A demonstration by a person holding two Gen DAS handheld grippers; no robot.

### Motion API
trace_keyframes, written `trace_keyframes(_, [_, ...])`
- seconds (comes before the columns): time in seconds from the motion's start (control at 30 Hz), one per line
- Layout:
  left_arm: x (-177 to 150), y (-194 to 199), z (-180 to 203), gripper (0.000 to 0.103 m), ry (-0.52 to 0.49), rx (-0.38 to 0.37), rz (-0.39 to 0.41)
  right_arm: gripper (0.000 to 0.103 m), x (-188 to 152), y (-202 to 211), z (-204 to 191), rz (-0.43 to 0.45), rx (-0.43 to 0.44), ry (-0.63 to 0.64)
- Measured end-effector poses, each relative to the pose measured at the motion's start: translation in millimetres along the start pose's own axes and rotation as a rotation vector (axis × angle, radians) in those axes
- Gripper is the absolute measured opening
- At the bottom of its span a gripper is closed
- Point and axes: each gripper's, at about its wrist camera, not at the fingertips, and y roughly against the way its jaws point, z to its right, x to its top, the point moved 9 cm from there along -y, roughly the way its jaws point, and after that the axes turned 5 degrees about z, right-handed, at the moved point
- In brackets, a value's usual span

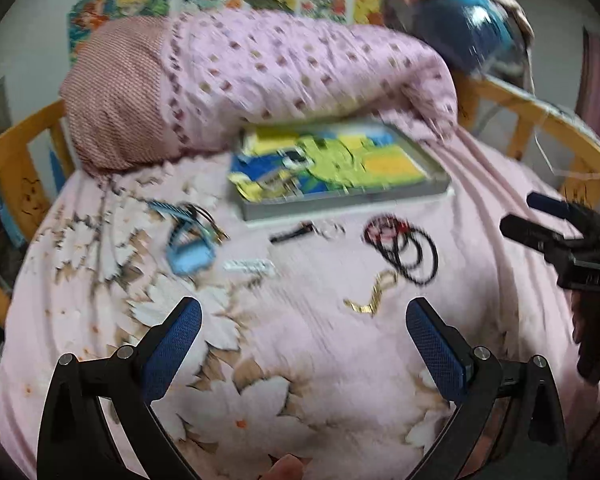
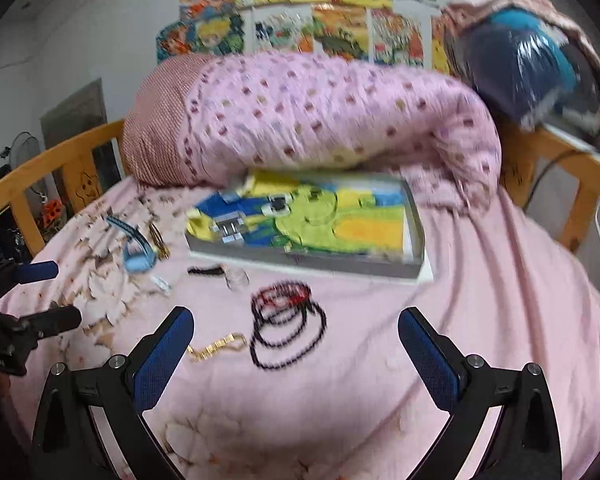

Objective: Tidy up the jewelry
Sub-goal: 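Lift both open grippers away from the tray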

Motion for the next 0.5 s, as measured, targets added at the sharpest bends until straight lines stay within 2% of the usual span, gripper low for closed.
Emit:
trace_keyframes(0.17, [-15.9,-28.7,10.0,0.1,-0.012,-0.08,-0.081,0.103,-23.9,-16.5,10.3,-0.085,0.018,-0.026])
trace_keyframes(0.33, [-16.0,-57.3,26.5,0.1,-0.067,-0.167,-0.117,0.103,-38.3,-33.4,19.0,-0.15,0.048,-0.034])
trace_keyframes(0.43, [-22.5,-76.0,37.1,0.1,-0.106,-0.221,-0.167,0.103,-43.0,-46.9,25.3,-0.188,0.078,-0.023])
trace_keyframes(0.5, [-26.8,-86.5,40.9,0.1,-0.133,-0.237,-0.177,0.103,-45.9,-55.8,29.9,-0.209,0.096,-0.02])
